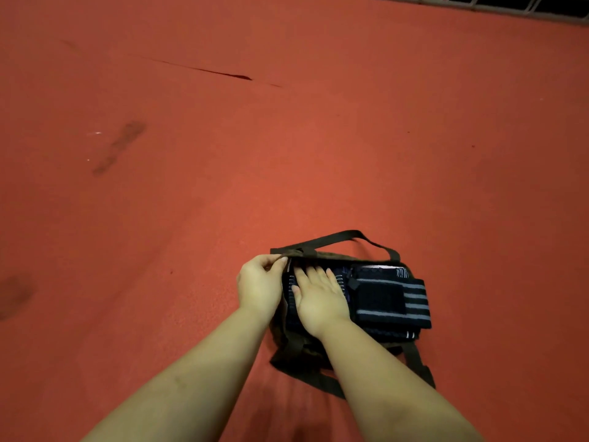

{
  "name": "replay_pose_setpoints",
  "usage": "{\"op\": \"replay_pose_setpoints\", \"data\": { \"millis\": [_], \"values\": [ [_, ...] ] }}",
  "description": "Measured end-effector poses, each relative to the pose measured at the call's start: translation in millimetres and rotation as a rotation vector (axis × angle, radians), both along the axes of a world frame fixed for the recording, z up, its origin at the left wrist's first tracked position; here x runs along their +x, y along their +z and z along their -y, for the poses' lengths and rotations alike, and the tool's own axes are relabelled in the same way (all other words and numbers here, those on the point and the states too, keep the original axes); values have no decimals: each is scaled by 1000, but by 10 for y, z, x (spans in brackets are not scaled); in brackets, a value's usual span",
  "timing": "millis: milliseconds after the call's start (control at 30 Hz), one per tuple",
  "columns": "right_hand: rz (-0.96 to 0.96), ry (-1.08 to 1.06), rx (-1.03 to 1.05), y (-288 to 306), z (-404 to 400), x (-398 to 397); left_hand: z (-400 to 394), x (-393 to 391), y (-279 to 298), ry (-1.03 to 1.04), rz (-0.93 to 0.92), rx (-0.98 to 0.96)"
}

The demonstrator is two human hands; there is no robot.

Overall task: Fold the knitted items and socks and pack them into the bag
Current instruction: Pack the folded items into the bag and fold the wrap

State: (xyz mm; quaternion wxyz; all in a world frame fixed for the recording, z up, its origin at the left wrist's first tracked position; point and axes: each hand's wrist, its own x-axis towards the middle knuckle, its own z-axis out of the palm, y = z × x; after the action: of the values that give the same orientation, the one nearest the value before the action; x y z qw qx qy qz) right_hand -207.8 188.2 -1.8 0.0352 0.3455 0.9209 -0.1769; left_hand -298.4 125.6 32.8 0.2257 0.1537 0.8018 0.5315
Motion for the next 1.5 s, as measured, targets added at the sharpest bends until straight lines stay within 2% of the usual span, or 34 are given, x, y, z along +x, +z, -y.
{"op": "replay_pose_setpoints", "data": {
  "millis": [133,233,333,400,467,533,667,800,900,1000,1100,1267,1333,1500],
  "values": [
    [-128,-60,56,125,86,146,2,-37,58,-119,-39,-195],
    [-278,-114,231,190,64,421,16,5,135,-247,-126,-374],
    [-332,-246,282,240,-167,756,-41,203,271,-278,-391,-494],
    [-360,-383,268,323,-370,982,-148,423,335,-380,-594,-399],
    [-333,-549,158,391,-576,1193,-301,675,343,-586,-718,-255],
    [-317,-706,14,362,-786,1371,-487,938,305,-804,-758,-190],
    [-391,-920,-283,178,-1113,1587,-889,1336,137,-1030,-748,-326],
    [-430,-1005,-418,-44,-1306,1685,-1150,1281,-120,-1053,-555,-571],
    [-421,-1005,-556,-272,-1374,1636,-1222,1180,-282,-1024,-443,-583],
    [-437,-992,-677,-558,-1434,1568,-1275,1145,-374,-1004,-409,-577],
    [-366,-997,-651,-657,-1466,1567,-1287,1148,-427,-990,-424,-560],
    [-267,-916,-526,-501,-1447,1705,-1241,1171,-431,-953,-449,-539],
    [-279,-888,-452,-317,-1427,1776,-1207,1193,-427,-936,-477,-515],
    [-449,-906,-290,248,-1458,1929,-1098,1297,-422,-940,-631,-546]
  ]
}}
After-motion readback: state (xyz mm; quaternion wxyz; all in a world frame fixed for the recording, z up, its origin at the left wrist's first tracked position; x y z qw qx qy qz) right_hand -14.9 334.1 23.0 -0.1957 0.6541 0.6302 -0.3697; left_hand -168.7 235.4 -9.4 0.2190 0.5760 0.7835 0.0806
